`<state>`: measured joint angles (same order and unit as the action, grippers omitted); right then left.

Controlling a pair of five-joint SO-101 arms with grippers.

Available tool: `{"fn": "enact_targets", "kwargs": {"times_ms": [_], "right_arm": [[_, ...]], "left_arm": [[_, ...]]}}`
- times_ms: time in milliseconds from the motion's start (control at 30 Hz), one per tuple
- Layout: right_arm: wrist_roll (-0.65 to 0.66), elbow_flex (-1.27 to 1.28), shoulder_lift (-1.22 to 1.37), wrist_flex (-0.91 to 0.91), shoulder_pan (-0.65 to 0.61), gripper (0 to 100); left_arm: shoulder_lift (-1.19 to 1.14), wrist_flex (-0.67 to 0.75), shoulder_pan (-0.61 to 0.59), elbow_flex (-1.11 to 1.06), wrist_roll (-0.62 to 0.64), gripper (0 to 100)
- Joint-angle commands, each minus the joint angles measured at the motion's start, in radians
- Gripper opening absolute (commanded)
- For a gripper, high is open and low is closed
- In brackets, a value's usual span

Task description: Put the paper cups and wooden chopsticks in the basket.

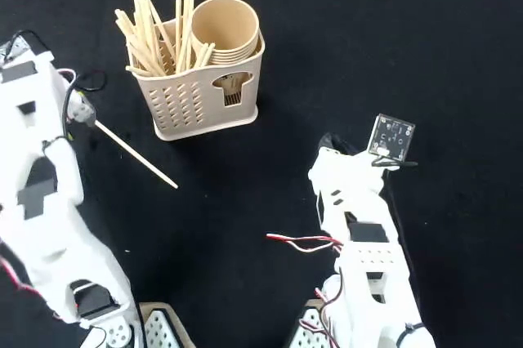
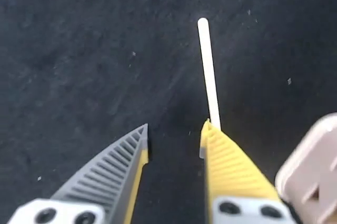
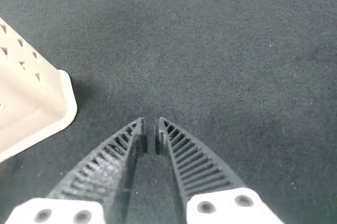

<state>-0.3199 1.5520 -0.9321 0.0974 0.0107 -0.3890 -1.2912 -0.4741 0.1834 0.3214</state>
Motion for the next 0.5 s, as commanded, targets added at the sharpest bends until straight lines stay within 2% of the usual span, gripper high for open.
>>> {"fn": "enact_targets", "kwargs": {"times_ms": [0,100,200,467], "right_arm": [[0.009,-0.005,-0.002,-0.023,-0.014,5.2],[0.009,-0.005,-0.002,-0.023,-0.014,5.2],[0.009,-0.004,-0.002,-0.023,-0.014,5.2],[0.009,-0.005,-0.002,-0.023,-0.014,5.2]], "left_arm": [[-0.155,-0.097,0.048,0.286,0.028,17],[-0.281,-0.15,0.09,0.437,0.072,17],[-0.419,-0.17,0.073,0.596,0.123,17],[-0.735,-0.353,0.012,1.058,0.12,17]]}}
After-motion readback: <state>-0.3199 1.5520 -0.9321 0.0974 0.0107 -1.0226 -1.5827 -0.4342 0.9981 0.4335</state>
